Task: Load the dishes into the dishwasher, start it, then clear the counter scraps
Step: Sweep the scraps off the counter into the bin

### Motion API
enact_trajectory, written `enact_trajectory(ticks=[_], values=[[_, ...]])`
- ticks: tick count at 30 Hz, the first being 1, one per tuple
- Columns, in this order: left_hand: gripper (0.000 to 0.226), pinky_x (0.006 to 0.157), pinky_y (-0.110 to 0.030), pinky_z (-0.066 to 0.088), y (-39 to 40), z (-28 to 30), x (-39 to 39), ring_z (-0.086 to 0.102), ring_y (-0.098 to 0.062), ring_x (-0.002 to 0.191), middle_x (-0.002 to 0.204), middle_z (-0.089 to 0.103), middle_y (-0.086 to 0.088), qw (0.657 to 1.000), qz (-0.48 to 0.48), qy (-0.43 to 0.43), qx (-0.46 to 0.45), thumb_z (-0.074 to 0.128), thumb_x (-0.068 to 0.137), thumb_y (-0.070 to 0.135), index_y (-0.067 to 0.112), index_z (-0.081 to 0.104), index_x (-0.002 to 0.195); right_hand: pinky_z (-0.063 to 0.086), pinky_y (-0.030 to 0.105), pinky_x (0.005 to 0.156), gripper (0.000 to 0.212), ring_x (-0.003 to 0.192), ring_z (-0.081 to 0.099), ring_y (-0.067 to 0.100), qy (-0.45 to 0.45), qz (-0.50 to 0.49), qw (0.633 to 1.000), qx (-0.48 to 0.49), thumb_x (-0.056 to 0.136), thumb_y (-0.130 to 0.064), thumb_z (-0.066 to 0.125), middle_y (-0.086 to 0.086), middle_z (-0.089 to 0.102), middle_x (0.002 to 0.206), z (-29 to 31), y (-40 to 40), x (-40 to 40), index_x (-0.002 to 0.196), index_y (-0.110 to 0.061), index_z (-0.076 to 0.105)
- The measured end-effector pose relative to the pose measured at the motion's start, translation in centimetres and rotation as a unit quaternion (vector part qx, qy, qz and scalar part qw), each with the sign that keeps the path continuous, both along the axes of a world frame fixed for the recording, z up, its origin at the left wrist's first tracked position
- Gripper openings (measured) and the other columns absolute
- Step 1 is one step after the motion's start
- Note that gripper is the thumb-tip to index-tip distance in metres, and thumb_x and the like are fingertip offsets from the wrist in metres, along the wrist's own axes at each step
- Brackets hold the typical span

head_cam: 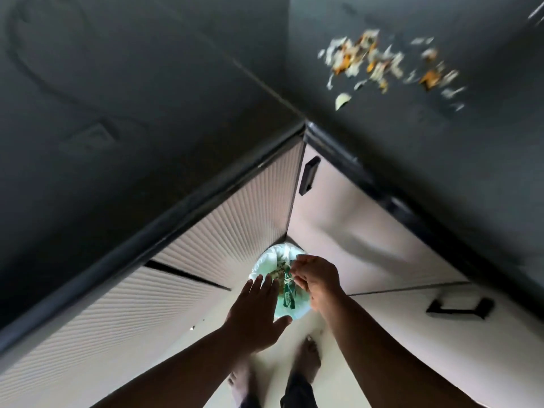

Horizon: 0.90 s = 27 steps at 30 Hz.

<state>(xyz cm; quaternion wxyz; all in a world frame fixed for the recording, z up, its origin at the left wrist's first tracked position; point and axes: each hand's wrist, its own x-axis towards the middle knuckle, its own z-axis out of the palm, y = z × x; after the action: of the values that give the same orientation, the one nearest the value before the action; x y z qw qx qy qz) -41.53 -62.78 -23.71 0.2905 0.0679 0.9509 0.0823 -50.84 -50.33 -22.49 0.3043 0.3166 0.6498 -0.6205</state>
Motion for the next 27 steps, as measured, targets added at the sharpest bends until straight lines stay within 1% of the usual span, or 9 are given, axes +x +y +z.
enact_trajectory(ticks=[3,5,7,12,14,17,19,23,27], values=[[0.079,0.121,-0.039,0.002,0.0,5.2,0.1,0.005,-0.03,0.148,0.16,0.005,-0.013,0.999,-0.025,0.046,0.014,0.028,0.097,0.055,0.003,0.007,0.152,0.044,0.024,0.049,0.027,0.049,0.05,0.018,0.035,-0.028,0.999,-0.022,0.071,0.024,0.058,0.014,0.055,0.062,6.1,0.4,1.3,0.076,-0.002,0.062],[0.077,0.111,-0.039,0.033,-0.1,8.5,-0.1,0.045,-0.031,0.133,0.144,0.045,-0.015,0.997,-0.046,0.067,0.017,0.033,0.089,0.057,0.0,0.046,0.139,0.045,0.027,0.057,0.029,0.054,0.052,0.02,0.058,-0.015,0.998,-0.022,0.073,0.023,0.056,0.011,0.056,0.062,10.5,0.4,2.3,0.074,-0.005,0.064],[0.074,0.102,-0.035,0.042,-0.1,11.7,-0.2,0.063,-0.027,0.113,0.125,0.064,-0.012,0.992,-0.069,0.108,0.009,0.032,0.084,0.058,0.005,0.064,0.123,0.045,0.028,0.06,0.031,0.061,0.054,0.021,0.09,0.004,0.996,-0.007,0.074,0.019,0.056,0.009,0.06,0.063,13.8,0.3,2.9,0.071,-0.01,0.066],[0.079,0.118,-0.032,-0.005,-0.1,19.9,-1.4,0.001,-0.022,0.149,0.161,0.003,-0.004,0.974,-0.048,0.206,0.077,0.027,0.096,0.059,0.011,0.004,0.154,0.049,0.022,0.057,0.021,0.065,0.058,0.016,0.226,0.062,0.971,0.044,0.081,0.01,0.059,0.006,0.066,0.07,22.8,0.2,3.0,0.078,-0.009,0.066],[0.075,0.118,-0.029,-0.001,-0.3,22.9,-2.1,0.006,-0.02,0.148,0.161,0.011,0.0,0.962,-0.027,0.249,0.113,0.029,0.096,0.057,0.013,0.009,0.154,0.05,0.024,0.061,0.014,0.066,0.058,0.015,0.299,0.082,0.947,0.084,0.082,0.004,0.062,0.004,0.066,0.071,26.2,0.3,2.4,0.081,-0.01,0.066],[0.07,0.109,-0.028,0.033,-1.1,25.9,-4.0,0.049,-0.018,0.13,0.137,0.054,0.003,0.923,-0.042,0.361,0.123,0.014,0.096,0.06,0.015,0.05,0.136,0.054,0.029,0.07,0.01,0.073,0.061,0.014,0.402,0.112,0.886,0.202,0.086,-0.009,0.062,0.0,0.067,0.078,29.0,1.5,0.7,0.083,-0.018,0.065],[0.064,0.114,-0.029,0.023,-1.9,27.1,-5.3,0.037,-0.018,0.139,0.144,0.047,0.003,0.917,-0.032,0.382,0.11,0.022,0.096,0.058,0.018,0.044,0.141,0.053,0.029,0.074,0.006,0.079,0.06,0.011,0.44,0.135,0.838,0.294,0.088,-0.019,0.061,-0.003,0.066,0.089,29.6,3.1,-0.4,0.09,-0.024,0.063],[0.072,0.117,-0.038,-0.005,-3.4,27.1,-7.9,-0.005,-0.021,0.148,0.161,0.009,0.001,0.955,0.013,0.294,0.027,0.031,0.096,0.059,0.021,0.01,0.153,0.033,0.039,0.108,0.068,0.132,0.04,0.024,0.371,0.22,0.751,0.5,0.088,-0.062,0.049,0.005,0.041,0.145,27.5,6.9,-1.7,0.14,-0.02,0.039],[0.083,0.119,-0.045,-0.006,-4.6,25.9,-10.7,-0.014,-0.026,0.147,0.162,-0.006,-0.005,0.97,0.04,0.235,-0.057,0.025,0.093,0.067,0.017,-0.002,0.153,0.0,0.043,0.119,0.121,0.148,-0.008,0.032,0.254,0.259,0.763,0.535,0.071,-0.092,0.023,0.014,-0.006,0.161,25.1,9.8,-2.9,0.153,-0.007,-0.001]])
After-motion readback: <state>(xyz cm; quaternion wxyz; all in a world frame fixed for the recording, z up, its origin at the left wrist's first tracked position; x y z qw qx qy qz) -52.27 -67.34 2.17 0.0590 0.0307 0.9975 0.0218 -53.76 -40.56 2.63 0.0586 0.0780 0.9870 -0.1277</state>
